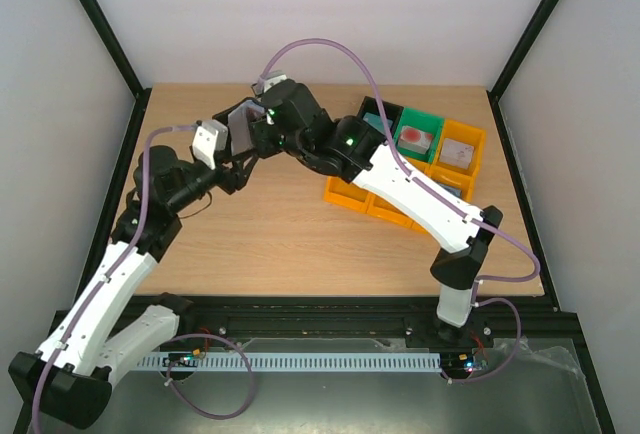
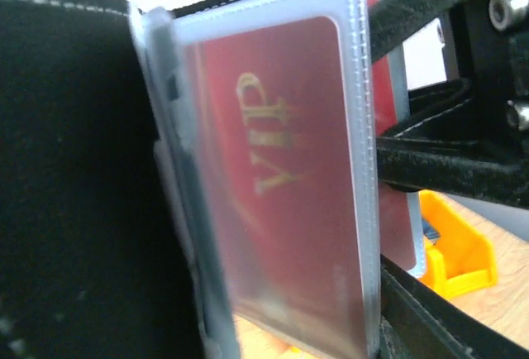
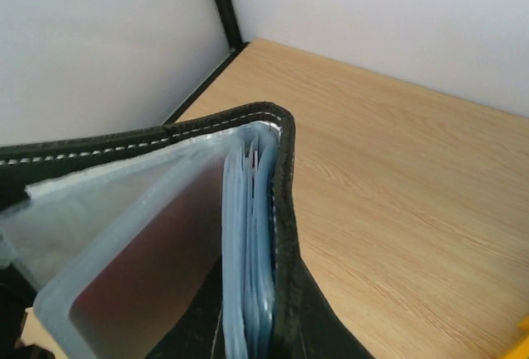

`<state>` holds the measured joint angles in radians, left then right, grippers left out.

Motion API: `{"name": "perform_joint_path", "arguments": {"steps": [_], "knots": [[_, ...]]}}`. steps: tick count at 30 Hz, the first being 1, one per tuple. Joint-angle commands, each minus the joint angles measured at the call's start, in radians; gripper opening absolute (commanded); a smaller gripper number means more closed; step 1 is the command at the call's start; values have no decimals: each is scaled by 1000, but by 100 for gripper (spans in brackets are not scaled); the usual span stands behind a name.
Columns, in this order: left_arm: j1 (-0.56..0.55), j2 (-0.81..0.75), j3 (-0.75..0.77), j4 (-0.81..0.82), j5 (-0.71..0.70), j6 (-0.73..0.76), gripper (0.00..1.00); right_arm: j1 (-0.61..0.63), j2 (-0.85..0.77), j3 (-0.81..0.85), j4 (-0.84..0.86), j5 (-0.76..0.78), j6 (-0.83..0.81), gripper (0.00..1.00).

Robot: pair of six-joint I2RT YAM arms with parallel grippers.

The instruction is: Take the credit cards out of the card holder

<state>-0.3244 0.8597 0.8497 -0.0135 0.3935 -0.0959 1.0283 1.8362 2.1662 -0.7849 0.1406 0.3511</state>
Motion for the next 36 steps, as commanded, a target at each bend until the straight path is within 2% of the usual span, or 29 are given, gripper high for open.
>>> {"name": "perform_joint_path", "arguments": {"steps": [1, 6, 8, 11, 12, 16, 19, 22, 25, 29, 32, 36], "knots": [[39, -23, 14, -6, -19, -55, 57, -13, -81, -6, -9, -238, -92, 2], [107, -39, 14, 24, 146, -200, 42, -98, -172, -105, 11, -544, -161, 2], [120, -42, 9, 59, 221, -255, 39, -115, -218, -166, 59, -659, -176, 2], [121, -44, -4, 135, 362, -313, 37, -133, -271, -241, 128, -722, -174, 2], [121, -44, -8, 155, 407, -340, 33, -143, -282, -259, 141, -744, -174, 2], [122, -55, -8, 197, 446, -373, 3, -183, -337, -340, 214, -827, -175, 2], [122, -61, -9, 212, 473, -379, 2, -198, -373, -404, 282, -880, -175, 2], [123, -71, -11, 192, 471, -378, 2, -222, -397, -443, 316, -845, -166, 6], [122, -84, -17, 166, 433, -369, 2, -251, -406, -474, 339, -819, -135, 30], [122, -93, -26, 180, 443, -363, 2, -254, -409, -535, 410, -870, -114, 45], [121, -100, -29, 193, 479, -360, 2, -254, -414, -579, 459, -918, -104, 50], [122, -115, -32, 214, 529, -355, 2, -256, -435, -617, 461, -935, -153, 50]]}}
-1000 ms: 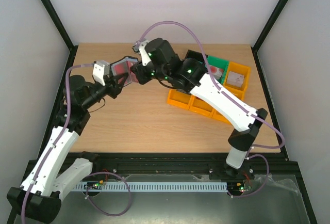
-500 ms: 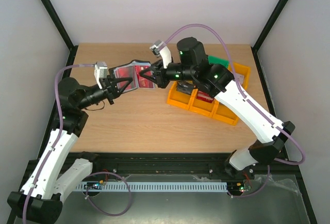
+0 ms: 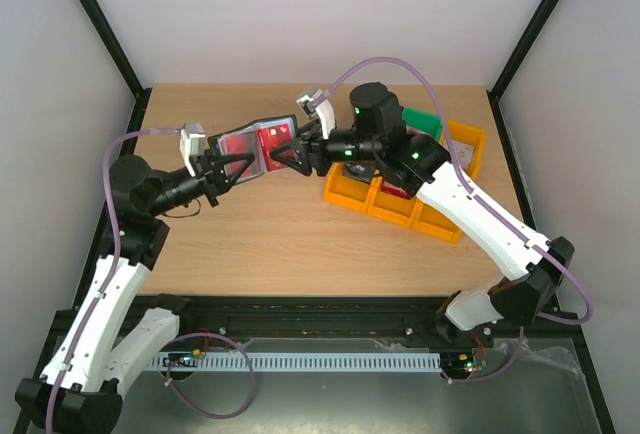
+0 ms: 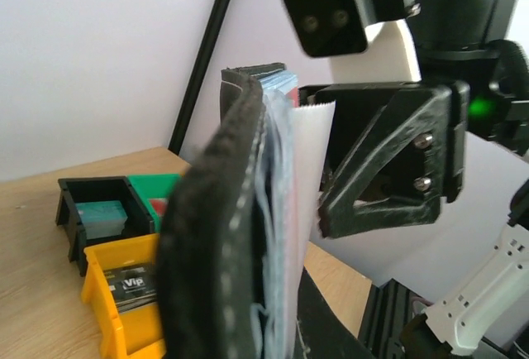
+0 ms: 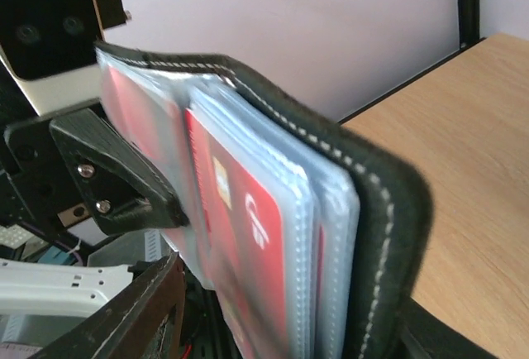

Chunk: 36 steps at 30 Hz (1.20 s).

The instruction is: Take the credit cards out of the card holder

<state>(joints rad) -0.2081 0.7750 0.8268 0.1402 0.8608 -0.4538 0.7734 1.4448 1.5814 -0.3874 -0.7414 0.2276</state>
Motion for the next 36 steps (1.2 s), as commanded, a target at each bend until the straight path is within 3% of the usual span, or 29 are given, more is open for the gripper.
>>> {"name": "perform_joint_path", "arguments": {"steps": [1, 3, 5, 6, 9, 10, 12, 14, 16, 18, 20, 22, 24, 26, 28, 32, 36], "knots": [[5, -34, -12, 75, 80, 1, 2, -3, -51, -40, 65, -64, -39, 50], [5, -38, -22, 111, 117, -15, 2, -8, -58, -50, 69, -111, -49, 41], [6, -39, -30, 129, 124, -26, 2, -14, -60, -49, 71, -171, -50, 22], [6, -37, -32, 128, 117, -28, 2, -16, -62, -49, 73, -200, -48, 7], [9, -35, -33, 118, 84, -49, 2, -17, -74, -60, 87, -218, -40, 2], [12, -32, -39, 113, 68, -73, 11, -19, -80, -67, 90, -196, -37, 2], [22, -26, -45, 76, -4, -128, 47, -28, -88, -81, 87, -89, -16, 2], [40, -22, -54, 23, -106, -162, 63, -50, -82, -85, 62, 48, 33, 2], [69, -23, -61, -51, -264, -165, 71, -51, -46, -49, -39, 282, 115, 2], [103, -25, -66, -96, -373, -149, 73, -27, 46, 90, -212, 503, 167, 2], [113, -32, -67, -80, -375, -95, 70, 48, 134, 199, -330, 700, 177, 2], [113, -43, -72, -30, -303, -57, 61, 111, 195, 257, -384, 824, 176, 2], [106, -51, -69, -10, -206, -60, 45, 130, 231, 281, -389, 848, 194, 2], [77, -59, -95, -12, -133, -93, 37, 142, 245, 278, -338, 763, 184, 2], [47, -62, -138, -20, -98, -114, 37, 147, 240, 250, -252, 619, 173, 2], [45, -53, -164, -24, -127, -113, 38, 147, 217, 203, -116, 402, 165, 2], [46, -27, -192, 93, -93, -203, 43, 147, 199, 142, 39, 192, 205, 2]]}}
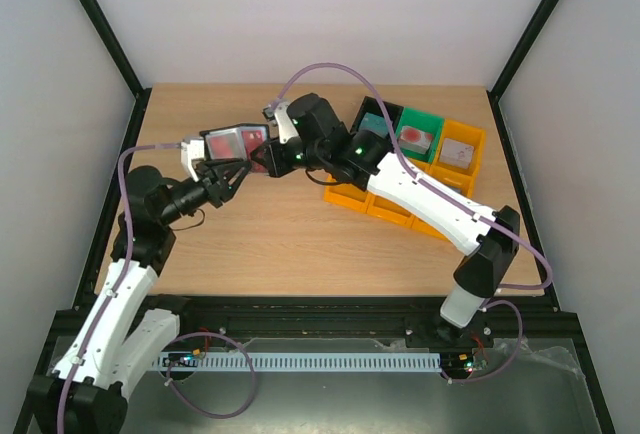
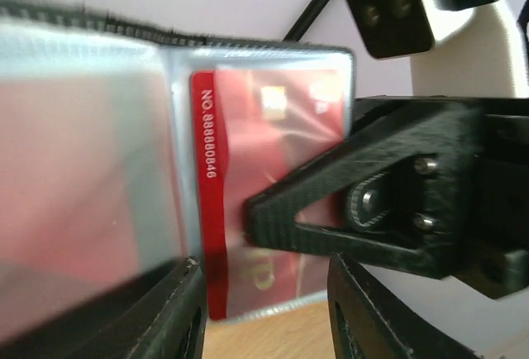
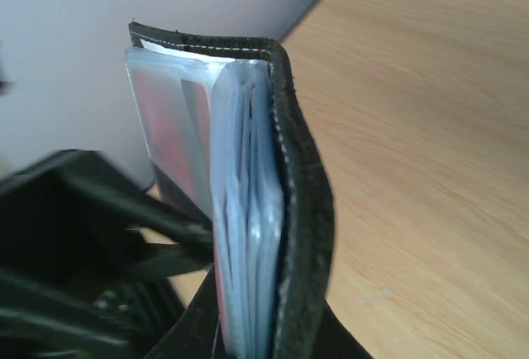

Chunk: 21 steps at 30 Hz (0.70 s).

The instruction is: Take the credit cards out of the card holder

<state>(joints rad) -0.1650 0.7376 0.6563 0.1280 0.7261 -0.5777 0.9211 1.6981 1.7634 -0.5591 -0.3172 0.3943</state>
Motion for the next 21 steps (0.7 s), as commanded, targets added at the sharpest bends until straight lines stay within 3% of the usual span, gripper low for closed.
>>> {"name": "perform_joint_path", "arguments": {"steps": [1, 5, 11, 16, 21], "knots": [[7, 19, -28, 125, 40, -111, 44, -3, -59, -55, 247, -271, 53, 2], [45, 31, -53, 229, 85, -210, 47, -16, -108, -147, 409, -395, 104, 2], [58, 20, -50, 264, 116, -241, 52, -74, -209, -334, 735, -585, 236, 2], [45, 50, -41, 357, 181, -273, 51, -66, -207, -343, 794, -629, 284, 2], [-5, 70, 6, 273, 205, -167, 40, -33, -164, -302, 737, -516, 249, 2]]}}
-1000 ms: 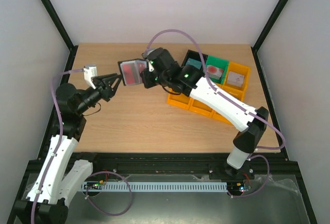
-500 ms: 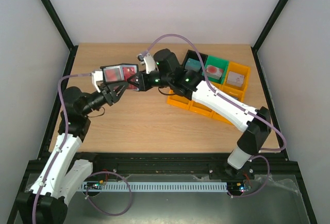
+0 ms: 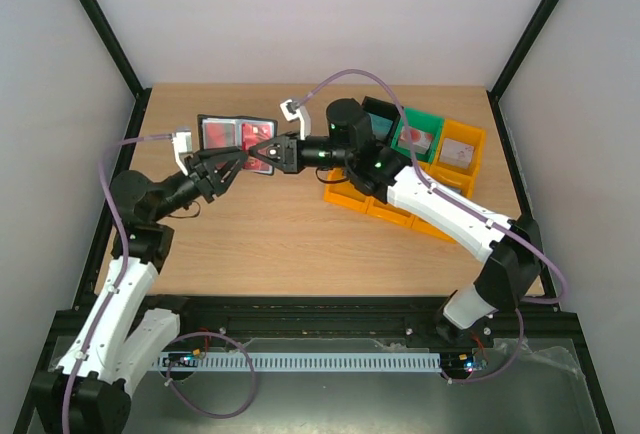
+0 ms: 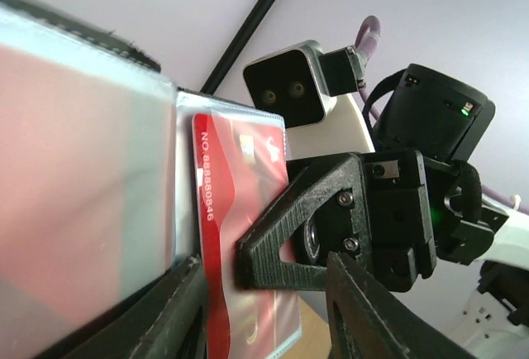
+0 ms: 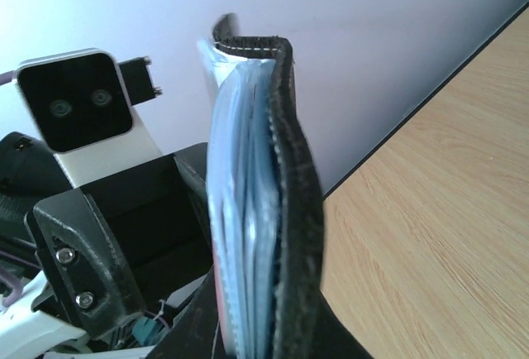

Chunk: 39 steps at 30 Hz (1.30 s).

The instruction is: Take the credit cards out of the card holder

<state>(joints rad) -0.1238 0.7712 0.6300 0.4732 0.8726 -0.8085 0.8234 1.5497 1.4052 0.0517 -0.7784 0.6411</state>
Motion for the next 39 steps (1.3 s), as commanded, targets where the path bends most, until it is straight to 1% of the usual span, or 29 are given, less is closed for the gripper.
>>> {"name": "perform_joint_path", "arguments": {"steps": [1, 3, 7, 10, 13, 14, 16, 20, 21, 25, 29, 32, 37, 39], "knots": [[-50, 42, 38, -95, 56, 80, 40, 70, -4, 66, 116, -25, 0, 2], [-55, 43, 37, -109, 57, 92, 39, 74, 9, 74, 133, 14, 6, 2], [-65, 42, 36, -69, 89, 81, 39, 78, 28, 92, 156, 103, 2, 2], [-66, 46, 32, -6, 137, 44, 35, 77, 56, 117, 195, 48, 3, 2], [-66, 49, 29, 117, 223, -11, 31, 72, 65, 127, 230, -13, -1, 2], [-66, 49, 31, 134, 247, -19, 29, 64, 63, 121, 257, -43, -1, 2], [-66, 46, 38, 120, 273, 0, 20, 47, 58, 117, 286, -88, 3, 2], [-66, 39, 63, 17, 253, 81, 5, 32, 41, 126, 232, -71, -48, 2], [-66, 38, 67, -1, 241, 96, 2, 32, 39, 124, 228, -76, -53, 2], [-66, 34, 103, -87, 205, 159, 2, 20, 15, 123, 172, -96, -111, 2], [-63, 8, 123, -188, 141, 250, 2, -31, -23, 83, 186, -160, -99, 2], [-36, -11, 120, -193, 105, 247, 2, -59, -58, 62, 148, -179, -129, 2], [-20, -17, 118, -187, 67, 247, 2, -66, -78, 66, 59, -199, -189, 2], [-20, -17, 129, -214, 69, 284, 2, -66, -81, 72, 29, -206, -211, 2]]}}
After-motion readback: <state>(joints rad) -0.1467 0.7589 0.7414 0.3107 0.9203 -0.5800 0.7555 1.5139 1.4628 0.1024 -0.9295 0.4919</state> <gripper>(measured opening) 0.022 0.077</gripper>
